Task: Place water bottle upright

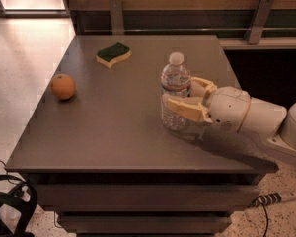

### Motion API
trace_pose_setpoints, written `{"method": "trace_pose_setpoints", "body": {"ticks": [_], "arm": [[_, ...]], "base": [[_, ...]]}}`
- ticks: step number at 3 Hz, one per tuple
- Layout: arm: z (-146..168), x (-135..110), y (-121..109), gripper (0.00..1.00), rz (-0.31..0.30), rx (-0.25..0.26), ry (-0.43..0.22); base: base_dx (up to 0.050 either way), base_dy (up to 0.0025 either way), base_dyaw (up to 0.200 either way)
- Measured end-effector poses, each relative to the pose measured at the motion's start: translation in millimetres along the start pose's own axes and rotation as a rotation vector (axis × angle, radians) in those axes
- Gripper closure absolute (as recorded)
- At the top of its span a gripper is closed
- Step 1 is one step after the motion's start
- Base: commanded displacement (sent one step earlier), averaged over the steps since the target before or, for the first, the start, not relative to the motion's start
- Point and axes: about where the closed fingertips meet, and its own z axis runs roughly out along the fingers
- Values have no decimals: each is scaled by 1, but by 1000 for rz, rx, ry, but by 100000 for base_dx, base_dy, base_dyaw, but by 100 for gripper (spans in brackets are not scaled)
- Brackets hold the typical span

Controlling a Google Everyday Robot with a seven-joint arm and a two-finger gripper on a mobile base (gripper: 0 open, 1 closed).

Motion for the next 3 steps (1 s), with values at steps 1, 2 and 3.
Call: {"method": "trace_pose_setpoints", "body": {"ticks": [1,2,3], "arm": [[2,-1,1,16,-1,-4,0],[4,-2,3,0,-2,-8,-1],[4,-2,3,0,-2,-9,-1]], "base": [[0,0,0],[0,0,0],[0,0,0]]}}
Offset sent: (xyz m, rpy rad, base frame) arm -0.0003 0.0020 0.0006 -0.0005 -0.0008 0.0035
